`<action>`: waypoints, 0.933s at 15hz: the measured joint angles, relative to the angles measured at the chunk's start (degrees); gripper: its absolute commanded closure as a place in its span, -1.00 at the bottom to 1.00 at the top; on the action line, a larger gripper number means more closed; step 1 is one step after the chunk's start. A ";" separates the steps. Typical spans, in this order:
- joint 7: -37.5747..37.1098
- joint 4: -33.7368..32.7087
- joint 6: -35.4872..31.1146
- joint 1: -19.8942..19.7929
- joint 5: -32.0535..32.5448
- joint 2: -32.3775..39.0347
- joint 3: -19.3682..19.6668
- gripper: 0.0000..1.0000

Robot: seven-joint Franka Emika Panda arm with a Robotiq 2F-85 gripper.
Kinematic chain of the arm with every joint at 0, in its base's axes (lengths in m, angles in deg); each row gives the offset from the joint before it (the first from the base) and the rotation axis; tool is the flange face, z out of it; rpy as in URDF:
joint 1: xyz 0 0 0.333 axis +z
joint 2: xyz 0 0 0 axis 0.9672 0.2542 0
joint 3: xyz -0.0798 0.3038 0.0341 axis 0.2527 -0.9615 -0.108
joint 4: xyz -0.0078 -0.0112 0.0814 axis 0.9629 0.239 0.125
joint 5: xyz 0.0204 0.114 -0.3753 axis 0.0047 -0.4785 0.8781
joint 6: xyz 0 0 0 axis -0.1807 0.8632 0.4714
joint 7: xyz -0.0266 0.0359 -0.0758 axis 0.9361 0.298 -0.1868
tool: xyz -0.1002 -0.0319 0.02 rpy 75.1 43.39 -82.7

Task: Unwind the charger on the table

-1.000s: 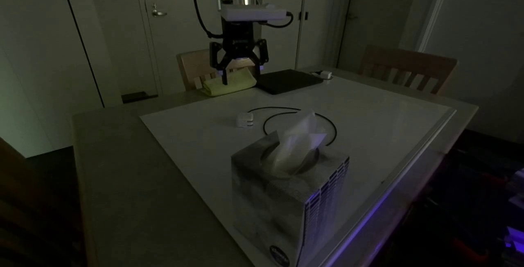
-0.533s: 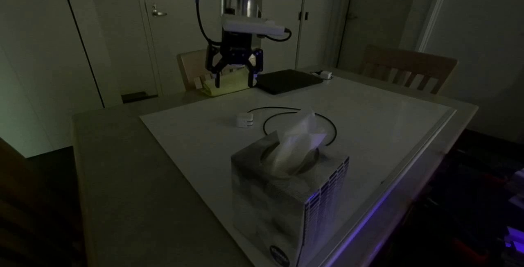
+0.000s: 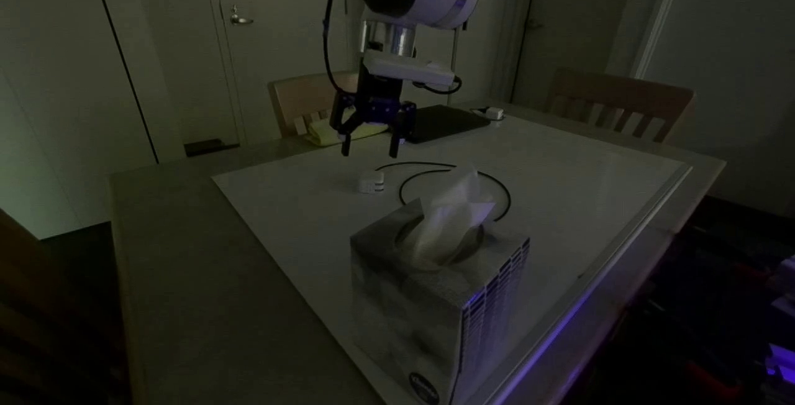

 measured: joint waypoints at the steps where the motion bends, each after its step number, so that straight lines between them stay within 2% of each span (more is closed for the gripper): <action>1: 0.63 0.62 0.17 -0.38 -1.13 -0.25 -0.34 -1.00; 5: 2.20 1.59 0.72 -2.03 -5.61 -0.27 -1.75 -1.00; 14: 2.88 -0.73 4.67 -2.71 -5.87 1.00 -1.41 -1.00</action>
